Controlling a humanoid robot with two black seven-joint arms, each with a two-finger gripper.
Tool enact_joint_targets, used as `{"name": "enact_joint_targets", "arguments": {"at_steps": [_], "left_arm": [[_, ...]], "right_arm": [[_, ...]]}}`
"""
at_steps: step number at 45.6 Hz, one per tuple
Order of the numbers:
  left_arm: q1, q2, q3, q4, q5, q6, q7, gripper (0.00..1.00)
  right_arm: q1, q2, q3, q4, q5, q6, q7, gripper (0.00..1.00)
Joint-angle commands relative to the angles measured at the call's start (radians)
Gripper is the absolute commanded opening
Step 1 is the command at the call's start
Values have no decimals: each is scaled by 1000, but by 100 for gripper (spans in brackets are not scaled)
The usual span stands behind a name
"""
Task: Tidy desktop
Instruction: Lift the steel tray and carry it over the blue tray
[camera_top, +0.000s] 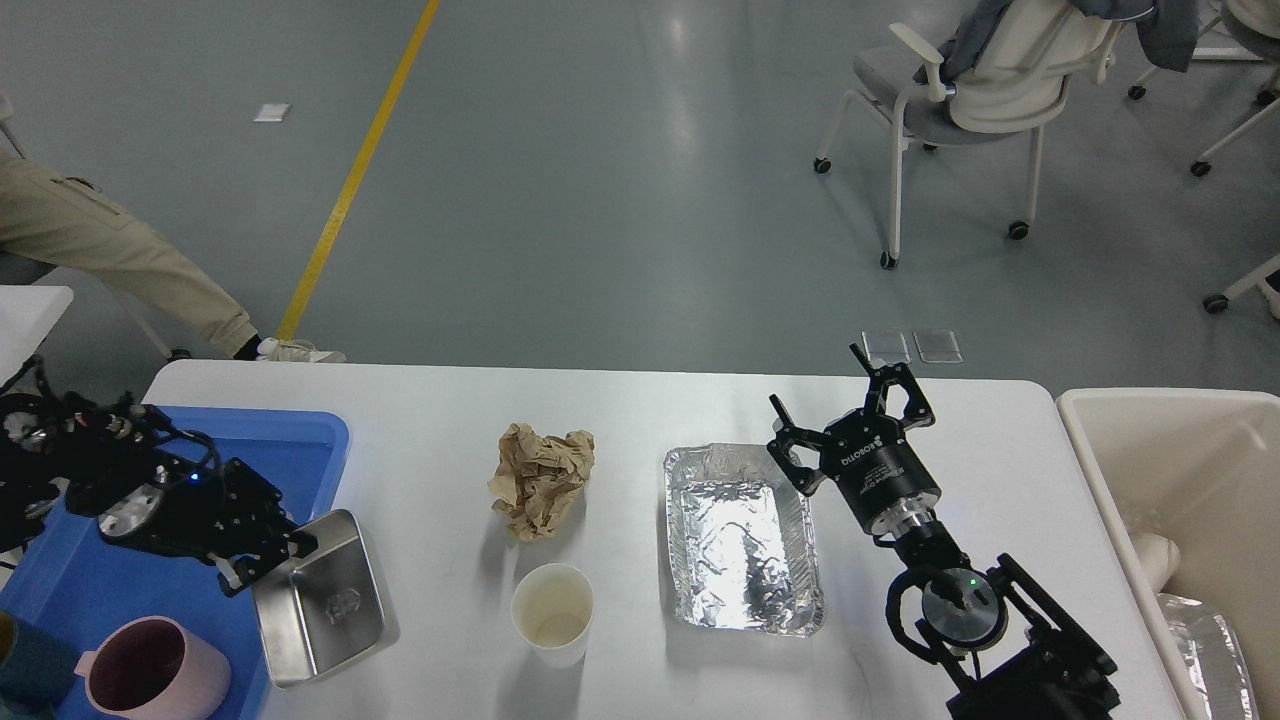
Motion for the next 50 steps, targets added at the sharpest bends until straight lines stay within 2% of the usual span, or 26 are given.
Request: {"name": "enact_joint_targets", "arguments": {"at_steps": [1, 17, 22, 37, 50], "left_arm": [[15, 98, -35, -30, -31, 18, -4, 0], [58, 244, -49, -36, -312, 122, -8, 1], [58, 299, -52, -96, -393, 122, -12, 1], [43, 528, -60, -306, -399, 111, -17, 1], [44, 657, -192, -355, -471, 69, -27, 2]], "right_arm": [[-1, -3, 0, -2, 0, 0, 0, 100], [-12, -3, -1, 2, 0, 0, 0, 100], [-12, -3, -1, 2, -1, 0, -1, 100], [-14, -3, -1, 2, -1, 2, -1, 100], [-14, -2, -20, 2, -1, 2, 0, 100]]}}
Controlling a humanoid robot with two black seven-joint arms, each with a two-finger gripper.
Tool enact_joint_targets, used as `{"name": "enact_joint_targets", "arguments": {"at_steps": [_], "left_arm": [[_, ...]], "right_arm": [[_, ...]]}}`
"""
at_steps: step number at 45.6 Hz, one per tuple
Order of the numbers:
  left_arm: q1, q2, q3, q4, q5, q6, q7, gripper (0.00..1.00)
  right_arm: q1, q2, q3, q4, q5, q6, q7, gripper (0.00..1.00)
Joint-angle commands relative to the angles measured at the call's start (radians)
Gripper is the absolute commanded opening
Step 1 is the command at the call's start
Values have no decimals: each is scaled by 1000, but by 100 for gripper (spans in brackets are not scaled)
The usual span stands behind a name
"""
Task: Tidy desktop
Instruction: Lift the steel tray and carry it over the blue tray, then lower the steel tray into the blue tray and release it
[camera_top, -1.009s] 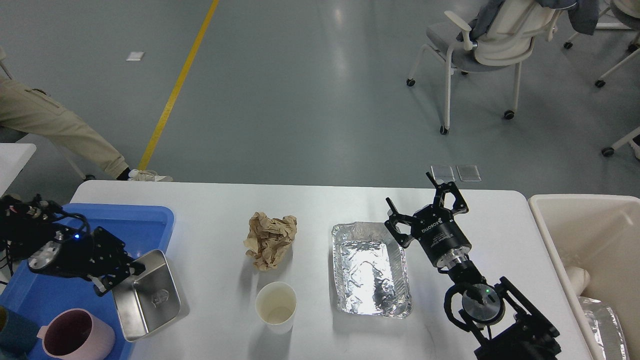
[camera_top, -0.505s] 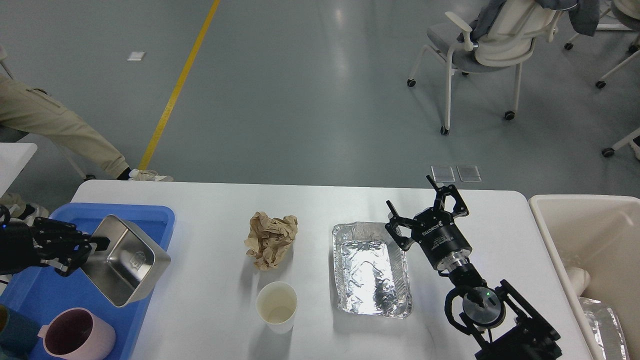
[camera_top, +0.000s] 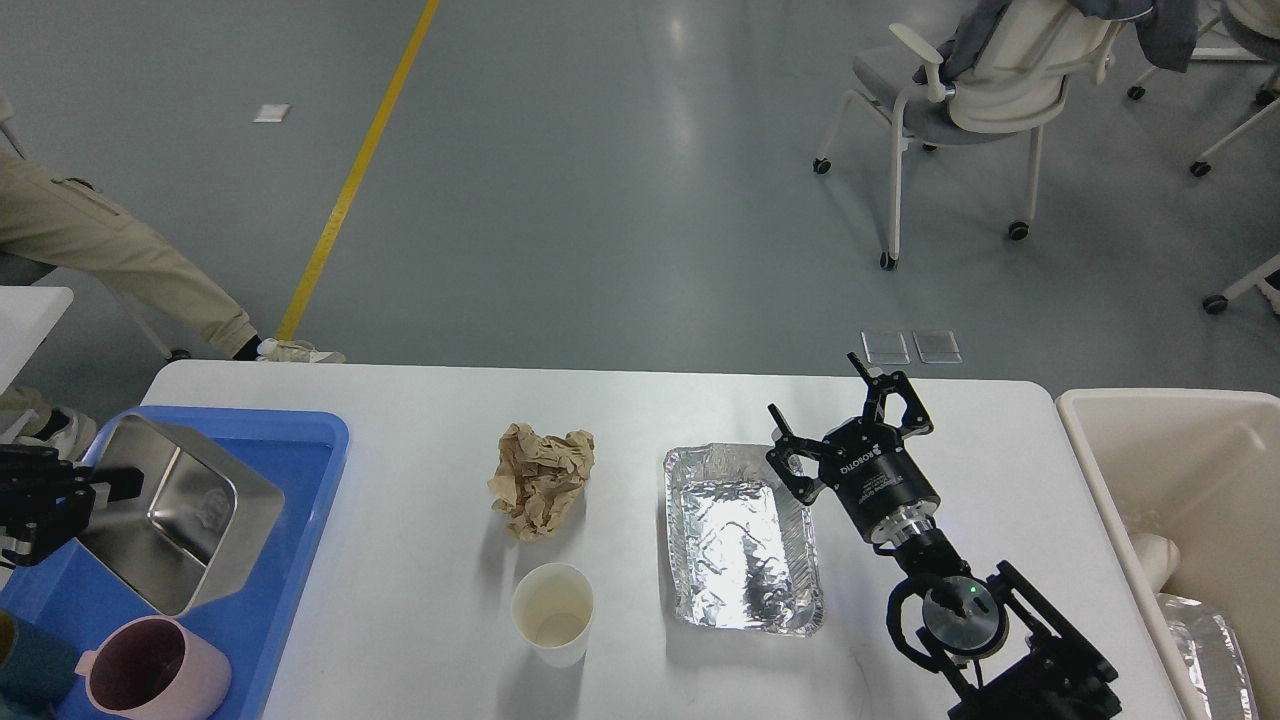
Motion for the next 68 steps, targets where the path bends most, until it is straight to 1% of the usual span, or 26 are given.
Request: {"name": "enact_joint_targets", "arguments": {"at_steps": [1, 10, 17, 22, 29, 34, 40, 44, 51, 52, 59, 60, 68], "left_arm": [[1, 43, -51, -7, -69, -21, -1, 2], [3, 66, -74, 0, -169, -27, 0, 2], [9, 68, -70, 41, -204, -25, 23, 2], [14, 65, -64, 136, -201, -22, 51, 2], [26, 30, -51, 309, -187, -18, 48, 2], [44, -41, -48, 421, -180, -11, 43, 2], [81, -154, -50, 559, -157, 1, 42, 2], [124, -252, -48, 656, -157, 31, 40, 2], [190, -418, -50, 826, -160, 44, 37, 2], [204, -467, -48, 877, -163, 48, 34, 2], [248, -578, -48, 1000, -170, 73, 34, 2], [265, -602, -48, 1033, -172, 82, 34, 2], [317, -667, -50, 1104, -178, 120, 31, 2]], "right_arm": [[-1, 2, -4, 0, 0, 0, 1, 100], [0, 3, -4, 0, 2, 0, -1, 100], [0, 2, -4, 0, 0, 1, -1, 100], [0, 3, -4, 0, 0, 1, -1, 100], [2, 5, -5, 0, 0, 1, -1, 100], [2, 5, -5, 0, 0, 1, 1, 100], [2, 5, -5, 0, 0, 1, -1, 100], [0, 5, -5, -2, 0, 3, 1, 100], [2, 5, -5, -2, 0, 3, -1, 100], [2, 3, -5, -3, 0, 2, 1, 100], [0, 3, -7, -5, 0, 3, 1, 100], [0, 3, -5, -5, 0, 3, 1, 100], [-1, 3, -7, -5, 0, 3, 1, 100]]}}
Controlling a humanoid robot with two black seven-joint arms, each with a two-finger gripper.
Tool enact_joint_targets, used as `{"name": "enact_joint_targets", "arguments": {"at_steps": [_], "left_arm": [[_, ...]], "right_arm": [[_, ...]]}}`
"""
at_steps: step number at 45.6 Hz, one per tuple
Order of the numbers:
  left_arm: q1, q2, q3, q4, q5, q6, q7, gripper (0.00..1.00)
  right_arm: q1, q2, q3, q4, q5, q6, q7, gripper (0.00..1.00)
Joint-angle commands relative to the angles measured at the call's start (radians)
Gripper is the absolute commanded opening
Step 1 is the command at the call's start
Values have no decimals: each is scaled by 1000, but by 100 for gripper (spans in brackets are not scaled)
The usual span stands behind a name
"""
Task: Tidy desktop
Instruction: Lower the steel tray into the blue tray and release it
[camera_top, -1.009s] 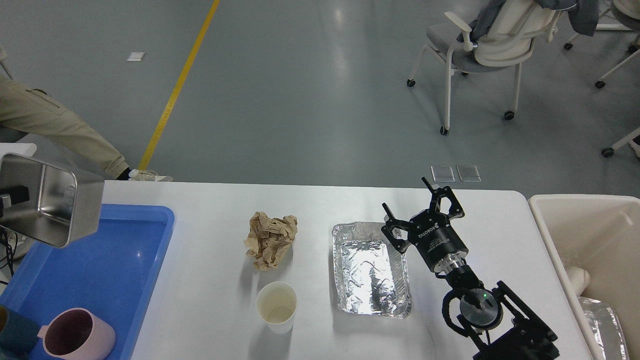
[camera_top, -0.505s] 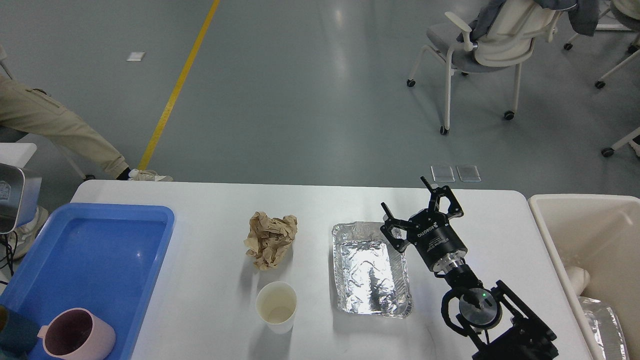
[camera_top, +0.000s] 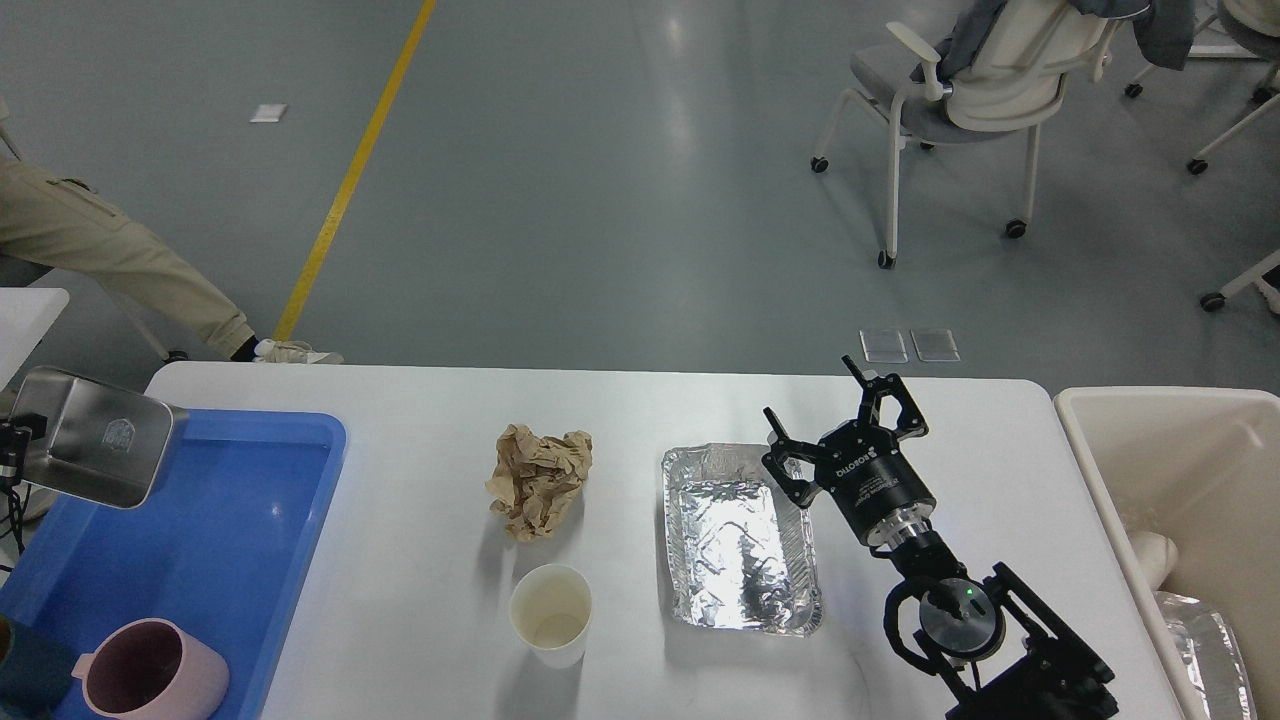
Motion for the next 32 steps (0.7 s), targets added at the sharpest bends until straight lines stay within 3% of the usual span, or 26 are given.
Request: {"name": "enact_joint_targets", "arguments": {"at_steps": [1, 21, 32], "left_arm": [[37, -40, -3, 43, -3, 28, -2, 2], [169, -186, -2, 179, -43, 82, 6, 2], [174, -258, -3, 244, -49, 82, 9, 3]], "right_arm": [[-1, 2, 0, -1, -1, 0, -1, 100], [-1, 3, -20, 3, -1, -3, 1, 100], [-2, 9, -20, 4, -1, -3, 1, 100]]}}
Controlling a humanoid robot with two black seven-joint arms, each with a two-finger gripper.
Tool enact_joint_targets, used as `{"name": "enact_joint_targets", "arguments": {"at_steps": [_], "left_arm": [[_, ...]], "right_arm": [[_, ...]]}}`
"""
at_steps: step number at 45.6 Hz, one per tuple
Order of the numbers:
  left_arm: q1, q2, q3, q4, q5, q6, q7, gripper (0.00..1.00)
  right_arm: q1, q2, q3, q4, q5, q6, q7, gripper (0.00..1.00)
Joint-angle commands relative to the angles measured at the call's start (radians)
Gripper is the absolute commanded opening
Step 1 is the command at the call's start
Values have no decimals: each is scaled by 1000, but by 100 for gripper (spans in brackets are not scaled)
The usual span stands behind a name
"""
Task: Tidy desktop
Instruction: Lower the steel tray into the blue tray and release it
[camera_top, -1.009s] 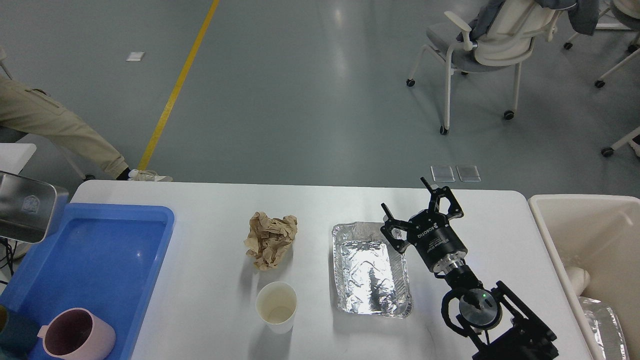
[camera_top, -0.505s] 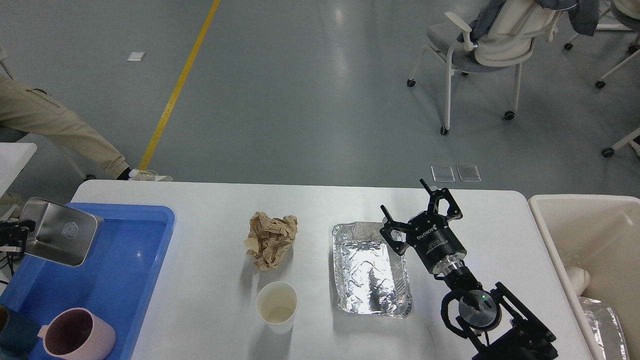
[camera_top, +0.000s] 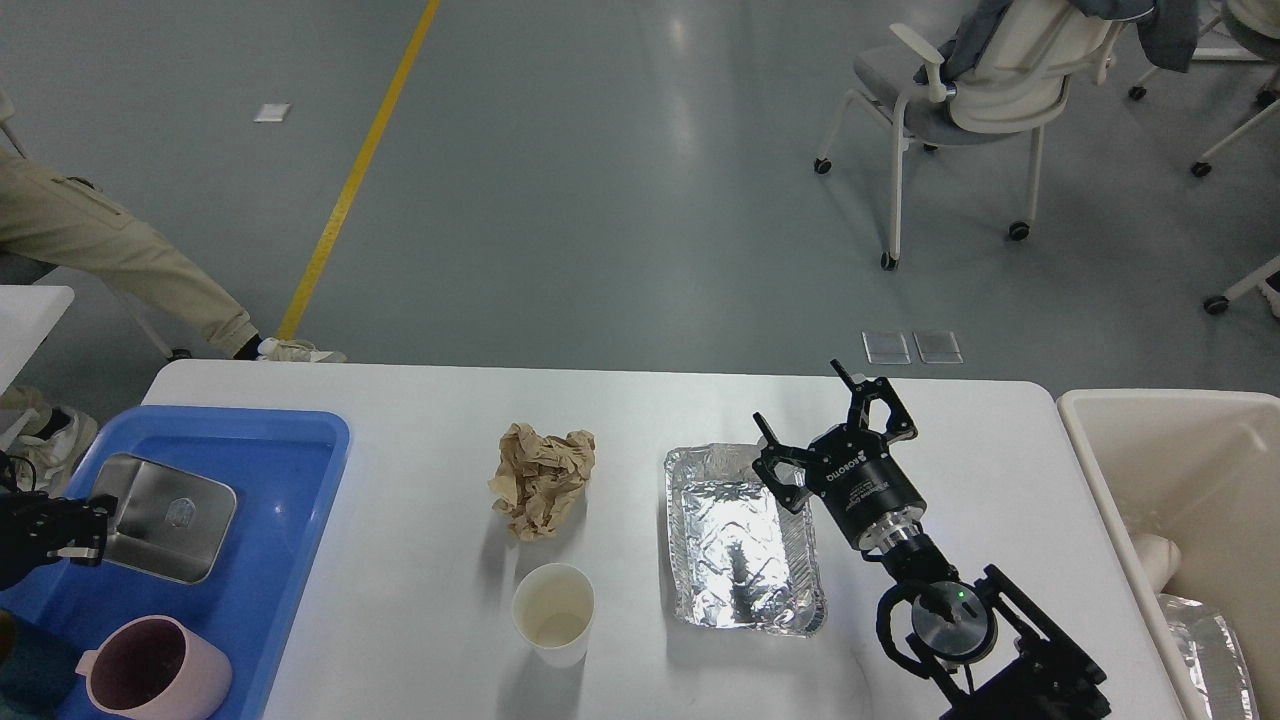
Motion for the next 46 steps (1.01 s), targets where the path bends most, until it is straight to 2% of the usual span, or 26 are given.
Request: {"name": "enact_joint_targets", "arguments": {"at_steps": [1, 12, 17, 20, 21, 23, 24, 31, 34, 38, 40, 46], "left_arm": [[-2, -18, -1, 15, -7, 0, 0, 3], [1, -20, -1, 14, -52, 0, -4, 14], [1, -20, -4, 14, -64, -2, 2, 39], [1, -20, -7, 14, -75, -2, 0, 48], [1, -20, -8, 12, -85, -2, -3, 60], [0, -18, -14, 11, -102, -3, 0, 70], [0, -18, -14, 11, -110, -5, 0, 72], [0, -17, -14, -8, -159, -12, -3, 74], [0, -2, -21, -58, -170, -14, -3, 75], [8, 47, -58, -185, -191, -14, 2, 77], [14, 128, -81, -295, -194, -14, 11, 79], [15, 256, -130, -532, -196, -12, 34, 81]], "right_arm": [[-3, 0, 0, 2, 0, 0, 0, 100], [-6, 1, 0, 2, 0, 0, 0, 100], [-6, 3, -1, 2, 0, 0, 0, 100], [-5, 3, 0, 2, 0, 0, 0, 100], [-5, 3, 0, 0, 0, 0, 0, 100], [-5, 3, -1, 0, 0, -2, 0, 100], [-5, 3, -1, 0, 0, 0, 0, 100], [-5, 1, -1, 0, 0, -2, 0, 100], [-5, 1, -1, -2, 0, -2, 0, 100], [-5, 0, -1, -2, 0, -2, 0, 100], [-5, 0, -1, -3, 0, -2, 0, 100], [-5, 1, -1, -5, 0, -2, 0, 100]]}}
